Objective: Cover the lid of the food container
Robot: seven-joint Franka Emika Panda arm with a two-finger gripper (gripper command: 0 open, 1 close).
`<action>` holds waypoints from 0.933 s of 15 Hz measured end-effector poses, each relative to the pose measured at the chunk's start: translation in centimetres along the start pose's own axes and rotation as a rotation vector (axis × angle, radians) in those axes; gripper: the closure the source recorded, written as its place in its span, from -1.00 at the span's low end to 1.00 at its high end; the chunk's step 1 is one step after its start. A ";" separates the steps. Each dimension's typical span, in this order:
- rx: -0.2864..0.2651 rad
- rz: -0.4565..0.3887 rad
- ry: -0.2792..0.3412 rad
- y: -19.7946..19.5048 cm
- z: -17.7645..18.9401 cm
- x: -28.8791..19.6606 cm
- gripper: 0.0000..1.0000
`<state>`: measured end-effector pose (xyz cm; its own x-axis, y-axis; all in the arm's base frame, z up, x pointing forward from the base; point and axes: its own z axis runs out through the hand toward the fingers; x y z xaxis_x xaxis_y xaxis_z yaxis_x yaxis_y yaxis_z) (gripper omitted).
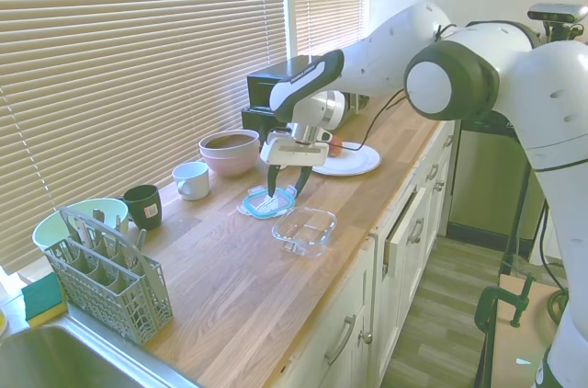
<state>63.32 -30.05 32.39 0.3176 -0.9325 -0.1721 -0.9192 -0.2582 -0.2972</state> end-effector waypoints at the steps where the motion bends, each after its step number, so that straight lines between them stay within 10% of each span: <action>1: 0.001 -0.001 0.000 -0.1 0.0 0.0 1.00; 14: 0.006 -0.026 0.009 -1.2 1.4 -1.0 1.00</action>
<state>64.45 -28.43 31.57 0.3392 -0.9277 -0.1559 -0.9093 -0.2810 -0.3069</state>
